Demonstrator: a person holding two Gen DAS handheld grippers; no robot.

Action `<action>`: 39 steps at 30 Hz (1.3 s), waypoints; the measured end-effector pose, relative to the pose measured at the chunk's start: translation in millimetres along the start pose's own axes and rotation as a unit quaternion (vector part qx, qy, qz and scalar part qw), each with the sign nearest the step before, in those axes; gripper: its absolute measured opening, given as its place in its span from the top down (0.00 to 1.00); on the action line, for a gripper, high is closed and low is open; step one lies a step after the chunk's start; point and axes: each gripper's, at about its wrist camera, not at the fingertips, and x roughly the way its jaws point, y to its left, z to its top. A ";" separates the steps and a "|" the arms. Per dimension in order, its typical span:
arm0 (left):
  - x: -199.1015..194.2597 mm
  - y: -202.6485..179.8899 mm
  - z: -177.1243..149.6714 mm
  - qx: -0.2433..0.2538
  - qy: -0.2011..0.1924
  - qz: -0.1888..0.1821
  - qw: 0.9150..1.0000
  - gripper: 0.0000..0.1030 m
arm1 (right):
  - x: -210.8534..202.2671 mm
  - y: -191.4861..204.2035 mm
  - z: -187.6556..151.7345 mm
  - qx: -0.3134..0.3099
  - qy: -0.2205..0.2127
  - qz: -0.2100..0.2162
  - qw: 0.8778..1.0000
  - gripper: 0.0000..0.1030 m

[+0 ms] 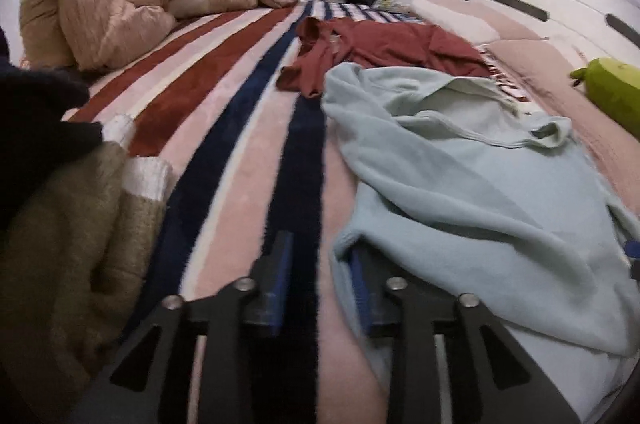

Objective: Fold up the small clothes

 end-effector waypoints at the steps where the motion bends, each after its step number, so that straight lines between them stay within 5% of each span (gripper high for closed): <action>1: -2.3 1.0 0.5 0.001 0.001 -0.006 1.000 0.73 | -2.6 -5.8 -4.3 0.004 0.003 -0.008 1.000 0.38; 5: -19.4 -6.2 3.0 0.011 -0.013 -0.027 0.999 0.43 | -18.8 -26.4 -27.6 0.033 0.011 -0.022 0.999 0.38; 12: -62.7 -34.8 -3.0 0.024 -0.044 -0.064 0.997 0.43 | -35.2 -34.6 -62.9 0.045 0.020 -0.026 0.998 0.38; 14: -72.6 -42.3 -7.2 0.024 -0.048 -0.071 0.996 0.42 | -38.0 -28.0 -69.5 0.030 0.018 -0.028 0.999 0.48; 16: -82.2 -49.5 -12.6 0.020 -0.050 -0.079 0.995 0.42 | -38.4 -23.2 -74.1 0.025 0.017 -0.018 0.999 0.75; 18: -90.9 -56.4 -18.7 0.018 -0.051 -0.081 0.995 0.42 | -42.7 -18.1 -78.9 0.023 0.005 -0.008 1.000 0.87; 23: -111.1 -71.6 -30.3 0.023 -0.051 -0.078 0.995 0.42 | -61.2 -12.0 -83.3 0.034 -0.028 0.025 0.999 0.91; 28: -126.1 -82.6 -36.9 0.021 -0.056 -0.079 0.995 0.42 | -62.8 -12.2 -91.8 0.042 -0.019 0.037 0.998 0.88; 33: -132.0 -94.4 -37.4 0.025 -0.059 -0.074 0.995 0.36 | -78.3 -35.8 -98.5 0.070 -0.046 0.012 0.996 0.55; 39: -143.0 -108.1 -34.1 0.024 -0.071 -0.083 0.994 0.33 | -136.1 -88.6 -109.1 0.103 -0.114 -0.099 0.983 0.40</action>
